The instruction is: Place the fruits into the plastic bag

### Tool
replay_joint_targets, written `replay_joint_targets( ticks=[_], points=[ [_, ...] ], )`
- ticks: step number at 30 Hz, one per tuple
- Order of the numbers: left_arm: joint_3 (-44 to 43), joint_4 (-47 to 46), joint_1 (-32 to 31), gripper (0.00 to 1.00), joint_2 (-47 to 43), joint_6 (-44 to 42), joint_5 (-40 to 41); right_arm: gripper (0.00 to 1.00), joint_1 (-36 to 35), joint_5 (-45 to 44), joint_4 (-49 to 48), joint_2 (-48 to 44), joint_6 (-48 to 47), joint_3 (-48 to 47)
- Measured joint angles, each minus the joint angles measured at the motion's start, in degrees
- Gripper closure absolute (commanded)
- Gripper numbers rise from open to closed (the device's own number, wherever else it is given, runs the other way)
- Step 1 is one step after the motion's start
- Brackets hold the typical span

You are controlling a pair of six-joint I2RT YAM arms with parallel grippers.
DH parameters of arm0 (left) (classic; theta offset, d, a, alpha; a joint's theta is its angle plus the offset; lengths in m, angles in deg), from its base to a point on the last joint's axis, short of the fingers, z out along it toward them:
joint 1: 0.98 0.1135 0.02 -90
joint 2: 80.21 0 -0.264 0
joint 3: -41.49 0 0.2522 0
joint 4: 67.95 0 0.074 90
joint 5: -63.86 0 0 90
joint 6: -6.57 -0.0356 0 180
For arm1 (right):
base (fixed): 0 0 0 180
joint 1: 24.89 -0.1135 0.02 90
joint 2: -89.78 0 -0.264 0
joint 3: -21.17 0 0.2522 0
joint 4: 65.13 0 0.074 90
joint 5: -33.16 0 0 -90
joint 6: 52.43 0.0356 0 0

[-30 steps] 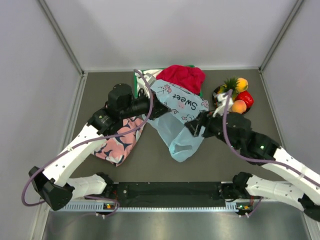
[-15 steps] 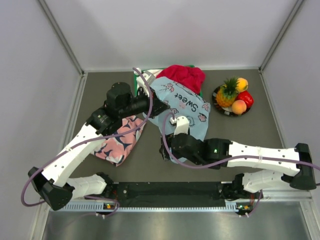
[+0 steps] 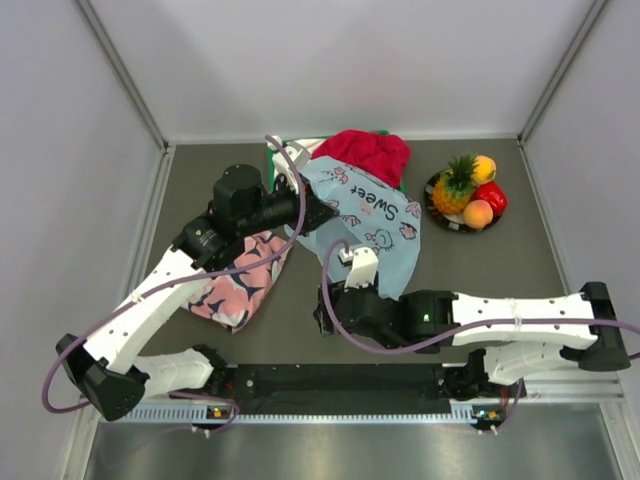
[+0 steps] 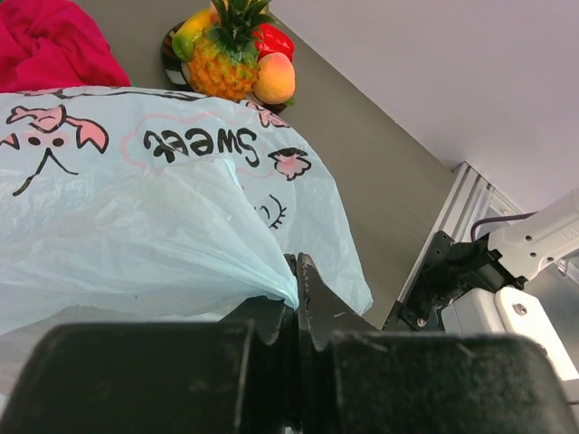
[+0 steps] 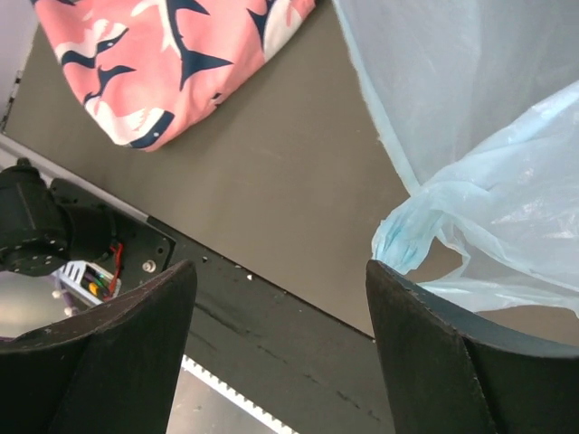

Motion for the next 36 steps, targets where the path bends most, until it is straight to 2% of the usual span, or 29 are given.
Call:
replay_joint_targets(
  ticks=[13,20,25,26,30,36],
  points=[
    [0.0,0.0,0.0,1.00,0.0,-0.1,0.0,0.20,-0.4,-7.9,13.5,6.8,6.3,-2.8],
    [0.0,-0.1,0.0,1.00,0.0,-0.2,-0.3,0.21,2.6,-9.2,8.3,6.8,3.5,0.4],
    [0.0,-0.2,0.0,1.00,-0.2,-0.6,-0.3,0.33,5.7,-9.2,2.8,7.0,-1.0,3.0],
    [0.0,-0.2,0.0,1.00,-0.2,-0.6,-0.2,0.39,5.9,-9.4,1.7,7.2,-1.8,3.0],
    [0.5,-0.4,0.0,1.00,-0.8,-0.8,-0.2,0.54,6.1,-9.7,-2.5,8.7,-5.4,3.0],
    [1.4,-0.4,0.0,1.00,-2.1,-1.0,0.2,0.53,6.6,-9.3,-7.3,9.9,-9.6,3.7]
  ],
)
